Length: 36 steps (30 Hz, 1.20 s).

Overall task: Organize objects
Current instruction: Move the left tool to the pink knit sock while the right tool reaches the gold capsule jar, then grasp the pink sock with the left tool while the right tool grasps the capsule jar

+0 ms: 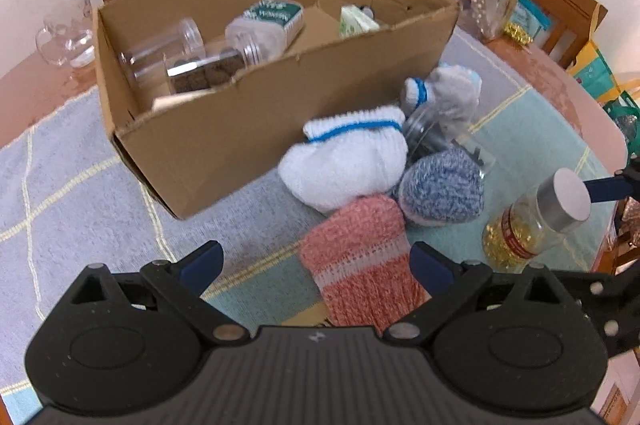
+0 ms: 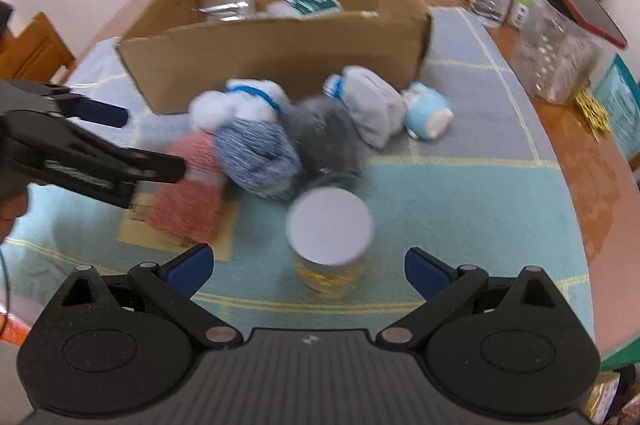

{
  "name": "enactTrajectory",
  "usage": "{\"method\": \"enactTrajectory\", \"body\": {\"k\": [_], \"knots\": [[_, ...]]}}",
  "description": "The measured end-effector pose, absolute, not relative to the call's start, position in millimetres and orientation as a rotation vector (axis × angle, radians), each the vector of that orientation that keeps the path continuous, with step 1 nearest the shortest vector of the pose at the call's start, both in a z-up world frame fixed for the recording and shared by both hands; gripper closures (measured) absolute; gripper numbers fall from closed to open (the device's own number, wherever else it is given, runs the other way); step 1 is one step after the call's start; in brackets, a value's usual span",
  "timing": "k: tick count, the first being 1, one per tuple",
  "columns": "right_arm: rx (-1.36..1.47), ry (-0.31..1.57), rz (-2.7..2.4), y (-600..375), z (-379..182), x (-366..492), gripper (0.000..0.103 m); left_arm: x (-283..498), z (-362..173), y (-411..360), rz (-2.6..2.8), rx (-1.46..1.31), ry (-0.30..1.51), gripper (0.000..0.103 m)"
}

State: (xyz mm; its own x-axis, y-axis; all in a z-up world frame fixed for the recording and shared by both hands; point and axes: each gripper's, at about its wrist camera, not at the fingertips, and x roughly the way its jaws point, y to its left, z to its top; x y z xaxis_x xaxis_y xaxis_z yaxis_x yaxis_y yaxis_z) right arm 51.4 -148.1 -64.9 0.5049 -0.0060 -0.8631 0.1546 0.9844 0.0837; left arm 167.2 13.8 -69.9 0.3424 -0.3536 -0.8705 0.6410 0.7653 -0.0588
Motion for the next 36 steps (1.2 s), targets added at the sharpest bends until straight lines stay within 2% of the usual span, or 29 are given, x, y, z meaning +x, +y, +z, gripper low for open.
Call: {"method": "enactTrajectory", "body": {"k": [5, 9, 13, 16, 20, 24, 25, 27, 36], "knots": [[0.143, 1.047, -0.090, -151.9, -82.8, 48.9, 0.001, 166.1, -82.5, 5.3, -0.646, 0.276, 1.075, 0.005], [0.102, 1.037, -0.076, -149.6, -93.4, 48.9, 0.006, 170.0, -94.8, -1.9, -0.618, 0.242, 1.103, 0.005], [0.072, 1.026, -0.066, -150.1, -103.5, 52.0, 0.017, 171.0, -105.6, -7.5, -0.589, 0.237, 1.133, 0.007], [0.050, 1.016, -0.059, -149.1, -108.1, 53.7, 0.022, 168.9, -109.1, -7.5, -0.577, 0.237, 1.141, 0.008], [0.059, 1.003, -0.051, -149.9, -107.4, 53.7, 0.029, 167.7, -108.4, -7.3, -0.581, 0.221, 1.151, 0.016], [0.059, 0.986, -0.046, -149.1, -105.0, 53.0, 0.041, 166.7, -108.1, -9.9, -0.585, 0.227, 1.146, 0.022], [0.056, 0.983, -0.044, -149.1, -104.8, 54.0, 0.047, 166.3, -107.9, -10.5, -0.586, 0.228, 1.145, 0.023], [0.043, 0.983, -0.043, -148.3, -103.9, 55.1, 0.051, 165.7, -107.0, -11.1, -0.594, 0.225, 1.141, 0.029], [0.028, 0.995, -0.025, -146.8, -101.1, 52.6, 0.051, 165.4, -102.7, -10.1, -0.630, 0.226, 1.151, 0.041]]}}
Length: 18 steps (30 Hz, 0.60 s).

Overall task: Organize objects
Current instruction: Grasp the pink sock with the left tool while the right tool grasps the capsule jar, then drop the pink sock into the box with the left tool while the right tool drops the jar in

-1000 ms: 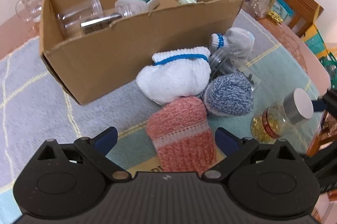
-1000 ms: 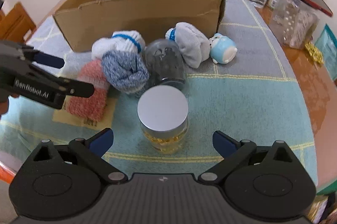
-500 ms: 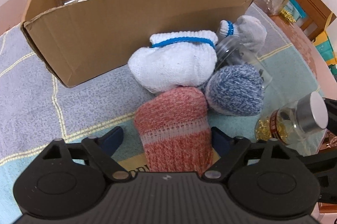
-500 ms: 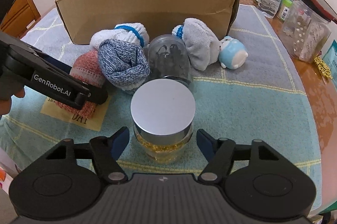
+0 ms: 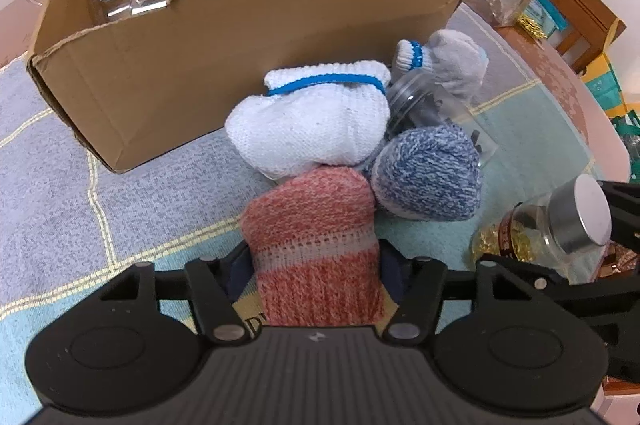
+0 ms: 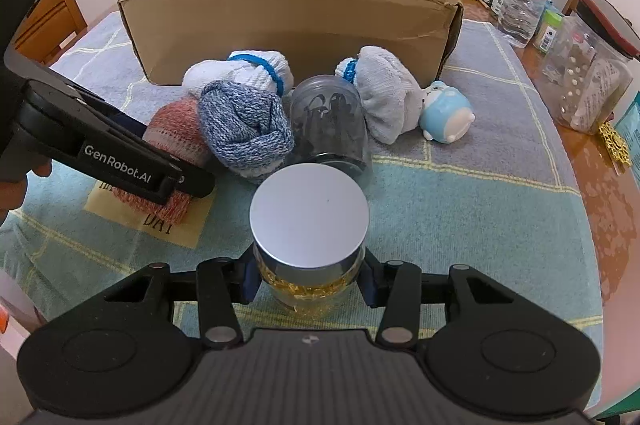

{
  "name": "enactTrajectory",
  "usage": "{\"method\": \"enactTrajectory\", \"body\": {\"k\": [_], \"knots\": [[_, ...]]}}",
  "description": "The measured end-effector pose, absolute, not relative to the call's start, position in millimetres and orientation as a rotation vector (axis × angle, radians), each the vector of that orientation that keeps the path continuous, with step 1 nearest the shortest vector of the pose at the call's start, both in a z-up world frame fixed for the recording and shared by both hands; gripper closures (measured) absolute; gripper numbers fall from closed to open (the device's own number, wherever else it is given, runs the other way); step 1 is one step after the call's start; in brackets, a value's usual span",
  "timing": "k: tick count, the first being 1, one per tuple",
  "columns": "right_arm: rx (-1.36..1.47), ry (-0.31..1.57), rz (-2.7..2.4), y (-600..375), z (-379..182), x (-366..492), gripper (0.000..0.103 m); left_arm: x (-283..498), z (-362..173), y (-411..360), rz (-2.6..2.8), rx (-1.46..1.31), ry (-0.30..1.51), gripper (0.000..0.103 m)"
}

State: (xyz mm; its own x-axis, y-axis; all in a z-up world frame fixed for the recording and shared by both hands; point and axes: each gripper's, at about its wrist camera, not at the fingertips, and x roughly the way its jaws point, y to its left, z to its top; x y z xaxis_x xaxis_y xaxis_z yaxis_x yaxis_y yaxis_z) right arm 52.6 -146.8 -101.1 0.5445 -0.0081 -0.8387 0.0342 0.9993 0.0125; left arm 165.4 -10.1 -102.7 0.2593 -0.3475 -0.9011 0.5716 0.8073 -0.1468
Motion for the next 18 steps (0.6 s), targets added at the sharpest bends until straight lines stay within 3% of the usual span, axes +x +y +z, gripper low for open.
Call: {"method": "enactTrajectory", "body": {"k": [18], "knots": [[-0.039, 0.966, 0.076, -162.7, -61.3, 59.8, 0.051, 165.5, -50.0, 8.3, -0.653, 0.314, 1.136, 0.043]]}}
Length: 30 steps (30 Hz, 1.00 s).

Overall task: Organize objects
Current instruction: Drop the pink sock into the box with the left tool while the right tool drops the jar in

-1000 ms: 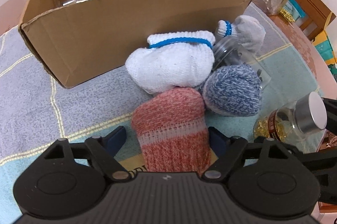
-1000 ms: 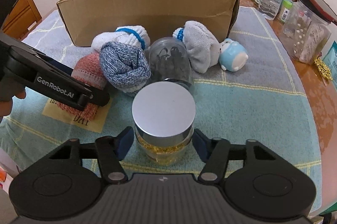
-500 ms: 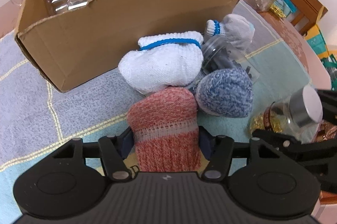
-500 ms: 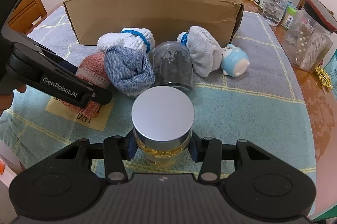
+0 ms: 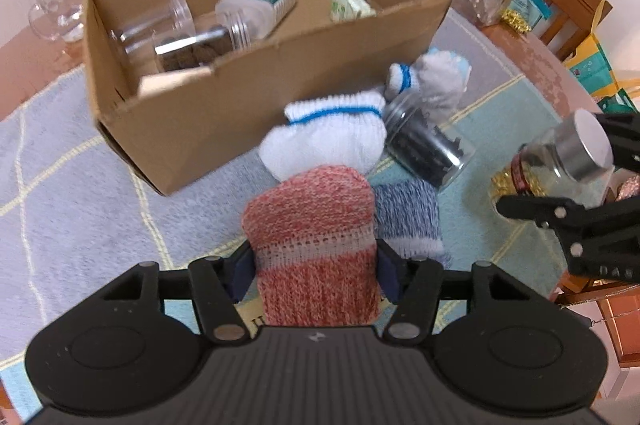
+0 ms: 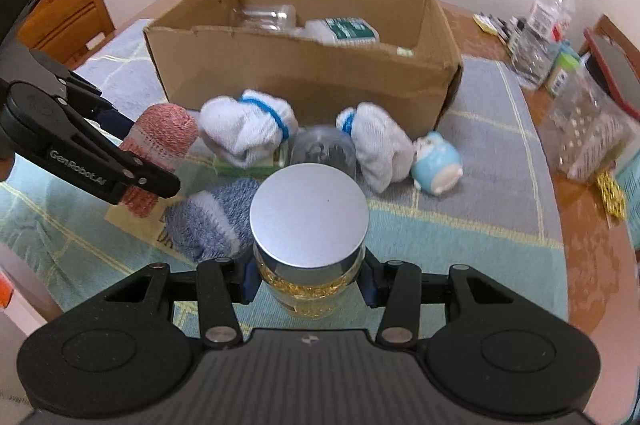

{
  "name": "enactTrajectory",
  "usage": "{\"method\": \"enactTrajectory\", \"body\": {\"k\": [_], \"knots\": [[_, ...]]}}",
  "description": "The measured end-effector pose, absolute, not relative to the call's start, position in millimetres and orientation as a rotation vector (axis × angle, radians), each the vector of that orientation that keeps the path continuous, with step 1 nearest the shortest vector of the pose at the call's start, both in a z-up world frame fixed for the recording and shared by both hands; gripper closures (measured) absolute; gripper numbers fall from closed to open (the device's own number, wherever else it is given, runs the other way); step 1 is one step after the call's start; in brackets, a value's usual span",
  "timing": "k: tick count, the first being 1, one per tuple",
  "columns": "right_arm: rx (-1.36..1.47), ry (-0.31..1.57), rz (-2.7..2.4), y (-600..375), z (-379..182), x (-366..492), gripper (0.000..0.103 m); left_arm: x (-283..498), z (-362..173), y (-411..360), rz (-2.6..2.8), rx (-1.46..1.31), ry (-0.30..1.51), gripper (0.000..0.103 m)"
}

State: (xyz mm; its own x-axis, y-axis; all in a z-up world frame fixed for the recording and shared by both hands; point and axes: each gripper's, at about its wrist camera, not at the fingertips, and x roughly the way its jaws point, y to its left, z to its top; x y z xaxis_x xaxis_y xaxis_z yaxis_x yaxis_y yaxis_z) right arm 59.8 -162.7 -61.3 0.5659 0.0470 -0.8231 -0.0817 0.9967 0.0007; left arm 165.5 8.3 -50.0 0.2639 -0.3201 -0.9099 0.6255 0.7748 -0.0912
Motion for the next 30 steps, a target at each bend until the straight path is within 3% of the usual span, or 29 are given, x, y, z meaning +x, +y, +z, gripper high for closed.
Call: {"method": "enactTrajectory", "body": {"k": [13, 20, 22, 24, 25, 30], "knots": [[-0.141, 0.866, 0.256, -182.7, 13.5, 114.6, 0.051, 195.8, 50.5, -3.3, -0.665, 0.328, 0.976, 0.043], [-0.205, 0.819, 0.283, -186.5, 38.7, 156.1, 0.051, 233.6, 63.2, -10.5, -0.579, 0.337, 0.930, 0.042], [-0.205, 0.824, 0.270, -189.9, 41.6, 170.9, 0.051, 244.9, 55.4, -10.5, -0.543, 0.345, 0.949, 0.035], [-0.210, 0.825, 0.264, -193.2, 44.3, 185.6, 0.051, 250.2, 51.6, -7.9, -0.486, 0.331, 0.953, 0.012], [-0.218, 0.826, 0.261, -194.0, 44.9, 191.2, 0.051, 250.3, 51.0, -5.6, -0.463, 0.325, 0.945, 0.008], [-0.316, 0.866, 0.243, -189.5, 39.8, 225.8, 0.051, 241.5, 49.3, 8.3, -0.437, 0.276, 0.937, 0.008]]}}
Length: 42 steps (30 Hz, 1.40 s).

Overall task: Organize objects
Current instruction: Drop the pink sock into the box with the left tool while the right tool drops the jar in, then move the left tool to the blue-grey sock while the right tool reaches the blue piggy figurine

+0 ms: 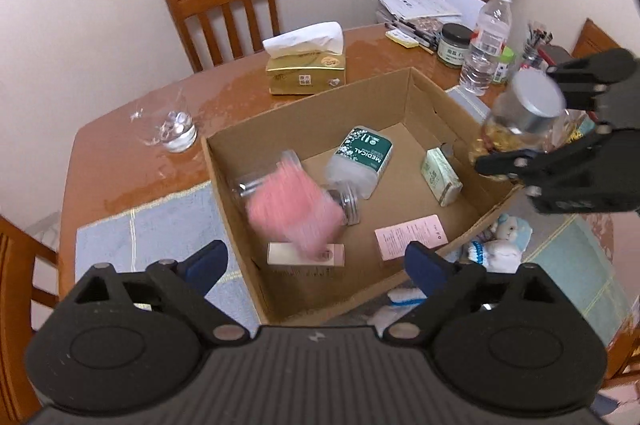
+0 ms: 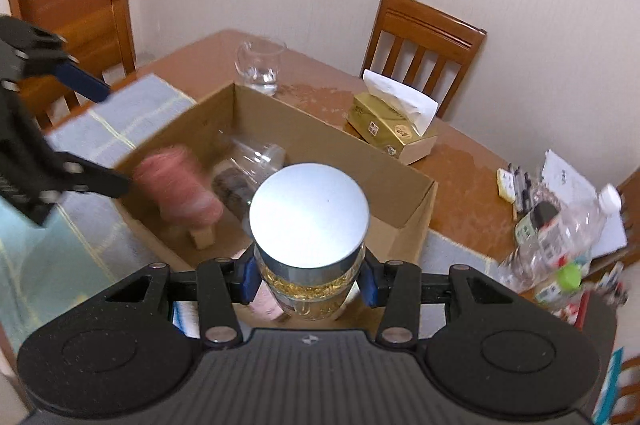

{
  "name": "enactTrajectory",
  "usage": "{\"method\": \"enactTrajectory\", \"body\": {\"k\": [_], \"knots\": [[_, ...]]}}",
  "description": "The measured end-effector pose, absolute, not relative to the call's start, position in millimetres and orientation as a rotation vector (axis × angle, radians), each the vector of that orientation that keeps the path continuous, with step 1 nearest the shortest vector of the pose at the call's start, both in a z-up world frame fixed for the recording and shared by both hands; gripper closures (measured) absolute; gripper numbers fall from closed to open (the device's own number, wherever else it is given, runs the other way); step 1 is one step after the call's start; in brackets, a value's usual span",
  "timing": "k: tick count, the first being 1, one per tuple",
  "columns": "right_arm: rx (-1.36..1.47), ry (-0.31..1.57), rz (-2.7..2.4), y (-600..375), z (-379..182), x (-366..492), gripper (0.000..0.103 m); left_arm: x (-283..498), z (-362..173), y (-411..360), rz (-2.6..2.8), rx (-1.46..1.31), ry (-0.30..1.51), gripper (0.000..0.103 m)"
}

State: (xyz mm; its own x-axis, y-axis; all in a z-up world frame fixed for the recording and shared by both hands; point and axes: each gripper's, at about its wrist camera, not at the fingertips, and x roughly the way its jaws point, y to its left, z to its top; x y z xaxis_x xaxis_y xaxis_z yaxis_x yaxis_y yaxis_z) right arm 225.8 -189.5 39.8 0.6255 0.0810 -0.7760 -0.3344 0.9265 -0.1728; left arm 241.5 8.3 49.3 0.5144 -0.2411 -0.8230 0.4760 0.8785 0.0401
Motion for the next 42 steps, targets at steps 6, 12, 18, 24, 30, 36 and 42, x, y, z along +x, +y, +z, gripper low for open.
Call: {"method": "enactTrajectory", "body": {"k": [6, 12, 18, 24, 30, 36, 42], "knots": [[-0.452, 0.940, 0.252, -176.7, 9.5, 250.1, 0.047, 236.3, 45.8, 22.7, -0.381, 0.257, 0.953, 0.008], [-0.473, 0.915, 0.273, -169.5, 4.6, 252.1, 0.034, 232.9, 41.3, 32.6, -0.346, 0.228, 0.966, 0.008], [-0.361, 0.924, 0.259, -190.9, 1.3, 246.4, 0.024, 225.2, 32.7, 28.7, -0.319, 0.200, 0.959, 0.007], [-0.222, 0.896, 0.227, -214.5, 2.4, 226.2, 0.010, 216.7, 17.3, 24.6, -0.276, 0.136, 0.968, 0.007], [-0.115, 0.872, 0.177, -226.4, 2.8, 205.2, 0.005, 209.6, 6.5, 20.0, -0.273, 0.113, 0.971, 0.007], [-0.002, 0.875, 0.067, -232.8, -2.5, 182.4, 0.003, 205.4, 3.7, 14.7, -0.300, 0.155, 0.917, 0.007], [0.074, 0.905, -0.038, -238.5, -18.9, 155.5, 0.000, 197.4, -2.8, 9.4, -0.340, 0.190, 0.916, 0.007]]}}
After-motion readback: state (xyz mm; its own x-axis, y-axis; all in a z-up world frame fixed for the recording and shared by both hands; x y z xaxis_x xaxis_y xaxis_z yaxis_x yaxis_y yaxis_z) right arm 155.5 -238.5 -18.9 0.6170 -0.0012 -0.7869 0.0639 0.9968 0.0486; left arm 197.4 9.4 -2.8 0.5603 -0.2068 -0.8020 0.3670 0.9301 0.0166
